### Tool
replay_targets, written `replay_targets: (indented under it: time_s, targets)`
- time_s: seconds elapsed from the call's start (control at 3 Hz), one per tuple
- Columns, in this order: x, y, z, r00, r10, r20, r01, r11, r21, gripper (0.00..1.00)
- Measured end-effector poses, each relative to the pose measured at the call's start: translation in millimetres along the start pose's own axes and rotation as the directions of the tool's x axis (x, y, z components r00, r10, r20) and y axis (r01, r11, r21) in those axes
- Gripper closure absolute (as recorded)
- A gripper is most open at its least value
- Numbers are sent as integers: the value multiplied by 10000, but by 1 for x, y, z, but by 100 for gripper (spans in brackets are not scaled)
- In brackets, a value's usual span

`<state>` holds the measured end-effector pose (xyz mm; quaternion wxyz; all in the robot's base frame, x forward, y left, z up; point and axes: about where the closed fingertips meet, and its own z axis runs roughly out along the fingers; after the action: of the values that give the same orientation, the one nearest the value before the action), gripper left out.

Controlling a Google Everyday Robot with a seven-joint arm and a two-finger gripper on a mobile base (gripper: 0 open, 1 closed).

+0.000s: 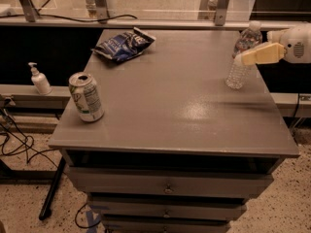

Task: Move water bottle near blue chip bag

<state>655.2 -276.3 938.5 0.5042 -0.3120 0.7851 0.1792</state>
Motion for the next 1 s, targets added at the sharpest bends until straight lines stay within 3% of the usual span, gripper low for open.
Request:
replay_targets:
  time_s: [0.33, 1.0]
  targets:
    - [-10, 19, 17, 9987, 500, 83, -493, 9961, -739, 18]
    - [-19, 36, 30, 9982, 551, 226, -516, 9896, -1343, 65]
